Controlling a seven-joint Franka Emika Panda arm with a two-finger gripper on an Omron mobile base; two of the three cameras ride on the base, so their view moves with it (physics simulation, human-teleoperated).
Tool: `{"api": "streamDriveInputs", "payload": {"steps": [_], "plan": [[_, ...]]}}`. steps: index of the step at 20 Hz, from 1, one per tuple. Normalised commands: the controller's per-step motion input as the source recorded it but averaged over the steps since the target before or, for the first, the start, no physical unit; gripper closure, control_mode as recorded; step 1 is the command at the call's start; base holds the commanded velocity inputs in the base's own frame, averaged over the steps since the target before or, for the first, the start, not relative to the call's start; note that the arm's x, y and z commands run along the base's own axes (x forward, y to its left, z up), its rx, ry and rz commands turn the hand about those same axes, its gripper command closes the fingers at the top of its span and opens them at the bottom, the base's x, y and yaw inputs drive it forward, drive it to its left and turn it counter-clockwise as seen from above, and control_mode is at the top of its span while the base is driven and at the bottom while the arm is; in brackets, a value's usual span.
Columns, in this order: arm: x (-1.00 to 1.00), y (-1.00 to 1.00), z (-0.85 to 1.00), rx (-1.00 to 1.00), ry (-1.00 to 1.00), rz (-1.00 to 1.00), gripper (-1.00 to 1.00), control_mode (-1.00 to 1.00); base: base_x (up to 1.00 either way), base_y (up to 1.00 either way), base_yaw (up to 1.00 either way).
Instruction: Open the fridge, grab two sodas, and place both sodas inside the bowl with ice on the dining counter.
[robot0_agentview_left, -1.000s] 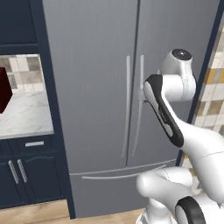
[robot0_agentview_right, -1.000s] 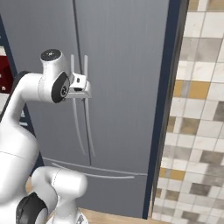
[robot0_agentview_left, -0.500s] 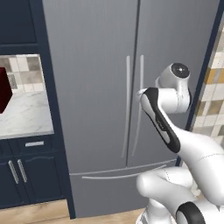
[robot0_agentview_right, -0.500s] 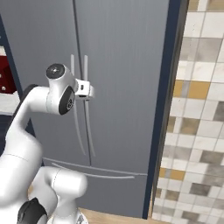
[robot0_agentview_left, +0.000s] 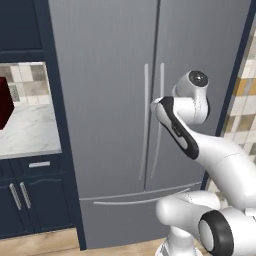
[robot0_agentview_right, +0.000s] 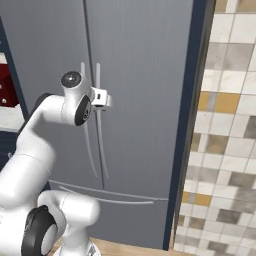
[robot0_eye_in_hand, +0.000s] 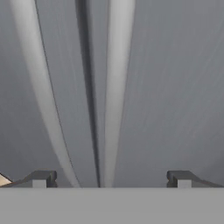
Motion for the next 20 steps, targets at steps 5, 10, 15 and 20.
{"api": "streamDriveInputs", "payload": {"steps": [5,10,15,20], "plan": [[0.41,0.00,-0.06,0.00,0.00,0.00,-1.00,-1.00,0.00,0.00,0.00],[0.41,0.00,-0.17,0.00,0.00,0.00,-1.00,-1.00,0.00,0.00,0.00],[0.30,0.01,-0.13,0.00,0.00,0.00,-1.00,-1.00,0.00,0.00,0.00],[0.20,0.00,-0.18,0.00,0.00,0.00,-1.00,-1.00,0.00,0.00,0.00]]}}
